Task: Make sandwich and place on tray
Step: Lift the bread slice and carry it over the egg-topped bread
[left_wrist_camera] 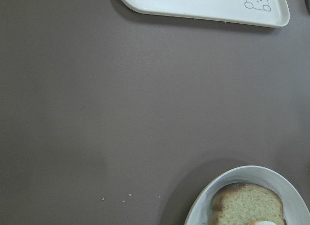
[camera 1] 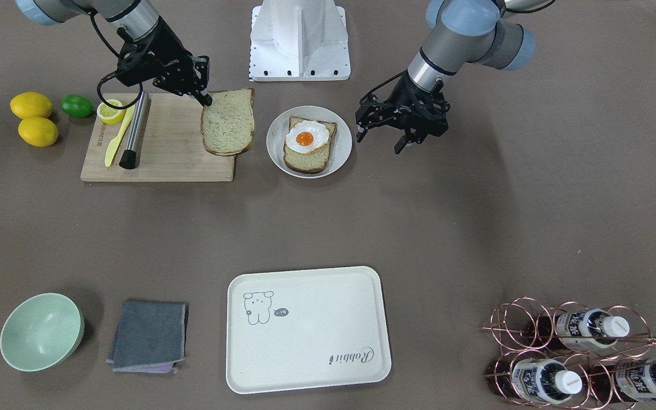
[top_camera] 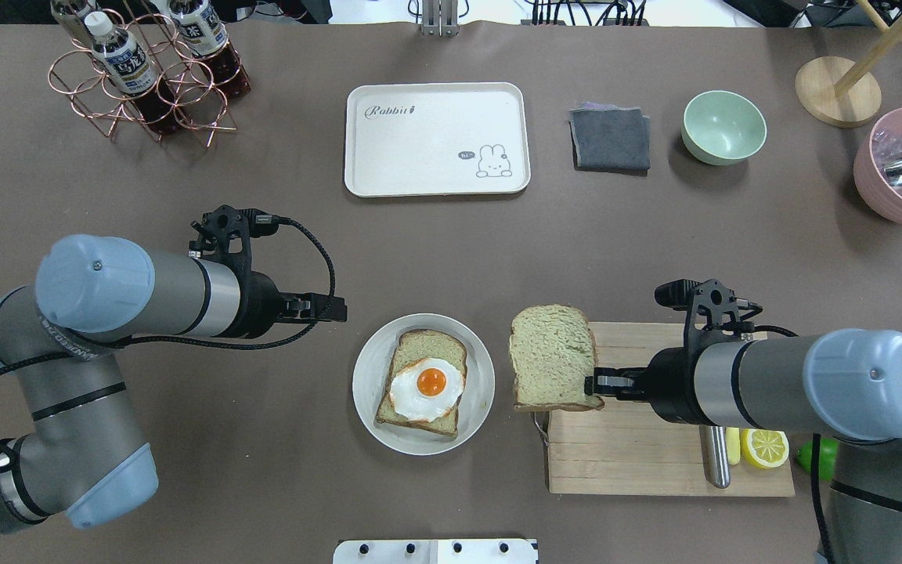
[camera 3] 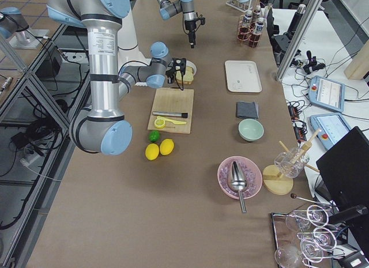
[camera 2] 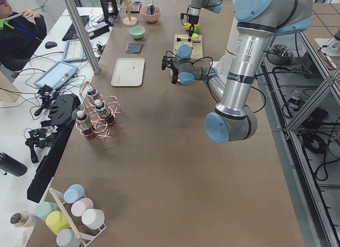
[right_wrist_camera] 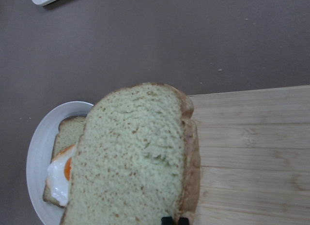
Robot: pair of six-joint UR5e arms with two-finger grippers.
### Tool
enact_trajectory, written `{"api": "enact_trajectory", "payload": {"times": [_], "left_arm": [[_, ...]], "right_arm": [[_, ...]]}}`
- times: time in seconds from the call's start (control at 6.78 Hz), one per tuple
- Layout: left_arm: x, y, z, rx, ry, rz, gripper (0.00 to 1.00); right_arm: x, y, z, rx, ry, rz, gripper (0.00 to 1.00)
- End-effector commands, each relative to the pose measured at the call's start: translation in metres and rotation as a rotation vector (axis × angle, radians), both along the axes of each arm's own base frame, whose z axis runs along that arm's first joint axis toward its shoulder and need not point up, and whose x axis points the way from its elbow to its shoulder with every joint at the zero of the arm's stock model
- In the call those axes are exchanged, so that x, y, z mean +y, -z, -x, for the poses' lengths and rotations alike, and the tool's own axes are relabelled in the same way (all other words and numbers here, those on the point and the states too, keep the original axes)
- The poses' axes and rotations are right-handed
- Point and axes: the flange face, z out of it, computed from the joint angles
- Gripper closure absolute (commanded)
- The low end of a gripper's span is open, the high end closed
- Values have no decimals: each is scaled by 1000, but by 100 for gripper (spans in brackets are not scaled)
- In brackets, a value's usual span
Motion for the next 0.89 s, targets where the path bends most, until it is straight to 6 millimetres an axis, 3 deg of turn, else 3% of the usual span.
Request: {"api": "enact_trajectory", "payload": {"times": [0.0,0.15,0.3,0.44,0.74], "left_arm": [[0,0,1,1,1,-1,2],[-1,1,2,5,2,-1,2],[-1,2,3,6,1,-2,2],[-2,-2,5,-2,-2,-6,2],[-2,-6,6,-7,0,-3,2]], "right_arm": [[5,25,43,-42,-20,38,100],[11,41,58,-36,-41,34,100],[19,73,83,-18,-79,69,100],[28,87,105,7,-103,68,100],[35,89,133,26,-134,53,100]]}}
